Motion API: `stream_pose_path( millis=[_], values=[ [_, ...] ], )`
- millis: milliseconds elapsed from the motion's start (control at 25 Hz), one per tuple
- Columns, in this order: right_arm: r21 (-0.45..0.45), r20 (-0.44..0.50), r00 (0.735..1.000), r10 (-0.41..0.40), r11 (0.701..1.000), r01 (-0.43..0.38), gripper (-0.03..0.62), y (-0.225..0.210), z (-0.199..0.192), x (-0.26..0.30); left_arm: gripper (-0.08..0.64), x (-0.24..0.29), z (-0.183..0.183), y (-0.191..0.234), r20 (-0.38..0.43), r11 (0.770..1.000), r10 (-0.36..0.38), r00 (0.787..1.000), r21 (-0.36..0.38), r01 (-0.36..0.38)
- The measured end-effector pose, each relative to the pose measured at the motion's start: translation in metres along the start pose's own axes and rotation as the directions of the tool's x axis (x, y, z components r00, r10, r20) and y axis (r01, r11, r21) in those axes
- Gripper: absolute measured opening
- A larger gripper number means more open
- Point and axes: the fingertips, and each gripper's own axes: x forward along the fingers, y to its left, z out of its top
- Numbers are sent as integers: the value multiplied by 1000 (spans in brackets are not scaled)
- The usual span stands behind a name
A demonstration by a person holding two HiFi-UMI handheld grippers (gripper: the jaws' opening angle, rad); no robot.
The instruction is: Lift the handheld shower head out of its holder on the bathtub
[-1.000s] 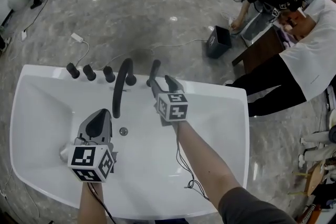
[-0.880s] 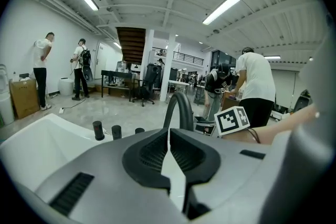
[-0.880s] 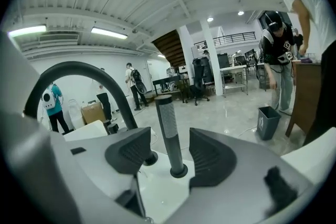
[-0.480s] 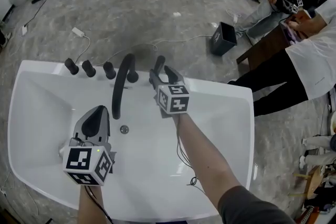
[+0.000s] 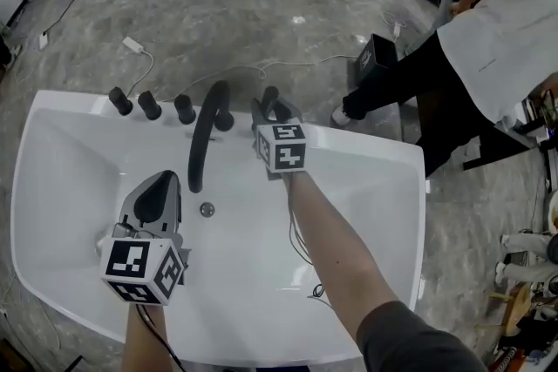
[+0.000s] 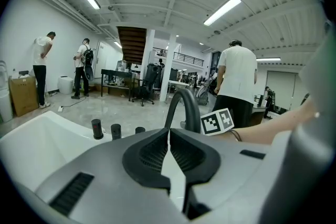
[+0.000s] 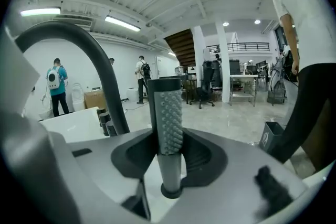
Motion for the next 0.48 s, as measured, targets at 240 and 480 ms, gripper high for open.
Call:
stream_pose_path(
  millis=[240,480],
  values=[
    [-32,-39,999,-6,999,4,138,4,-3,-4,23,-3,-1,3,-4,1000,0,1000,-7,0],
    [1,-3,1000,-9,1000,9,137,4,20,-31,23,-11,2,-3,-7,1000,-4,1000,-14,4]
  ],
)
